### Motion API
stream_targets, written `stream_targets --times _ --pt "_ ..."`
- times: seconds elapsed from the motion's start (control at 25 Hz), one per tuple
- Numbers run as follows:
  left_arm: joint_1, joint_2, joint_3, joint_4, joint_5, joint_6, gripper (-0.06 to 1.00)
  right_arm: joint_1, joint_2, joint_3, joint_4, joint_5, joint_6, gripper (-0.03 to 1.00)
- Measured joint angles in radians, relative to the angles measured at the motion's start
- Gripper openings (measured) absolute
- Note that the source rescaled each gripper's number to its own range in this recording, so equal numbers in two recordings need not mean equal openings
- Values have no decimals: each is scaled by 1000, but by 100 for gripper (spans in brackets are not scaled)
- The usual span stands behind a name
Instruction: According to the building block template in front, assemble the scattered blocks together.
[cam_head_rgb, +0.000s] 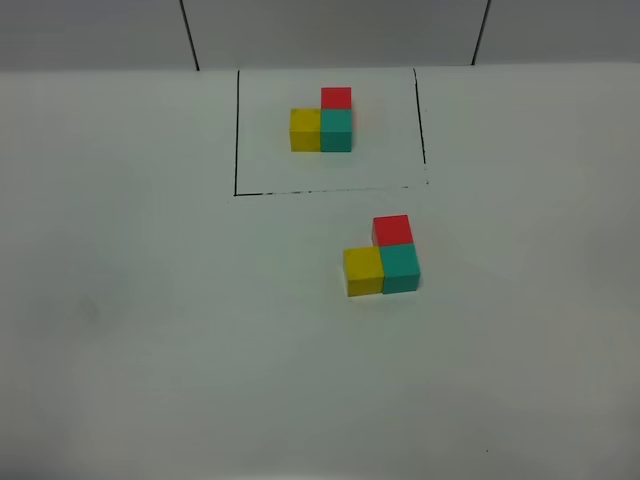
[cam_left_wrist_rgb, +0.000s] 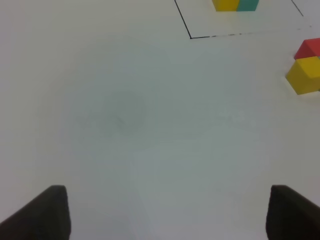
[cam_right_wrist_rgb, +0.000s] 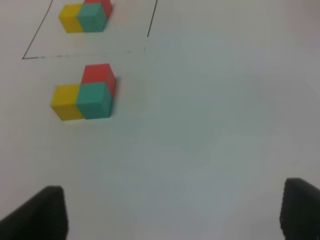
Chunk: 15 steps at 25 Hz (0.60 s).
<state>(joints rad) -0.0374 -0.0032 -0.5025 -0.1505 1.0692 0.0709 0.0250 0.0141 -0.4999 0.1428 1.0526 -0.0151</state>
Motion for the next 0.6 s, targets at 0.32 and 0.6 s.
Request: stream_targets --times 0.32,0.6 --pt "0 0 0 0 0 2 86 0 0 0 -8 0 8 73" --pt "0 0 0 0 0 2 86 0 0 0 -8 0 8 73"
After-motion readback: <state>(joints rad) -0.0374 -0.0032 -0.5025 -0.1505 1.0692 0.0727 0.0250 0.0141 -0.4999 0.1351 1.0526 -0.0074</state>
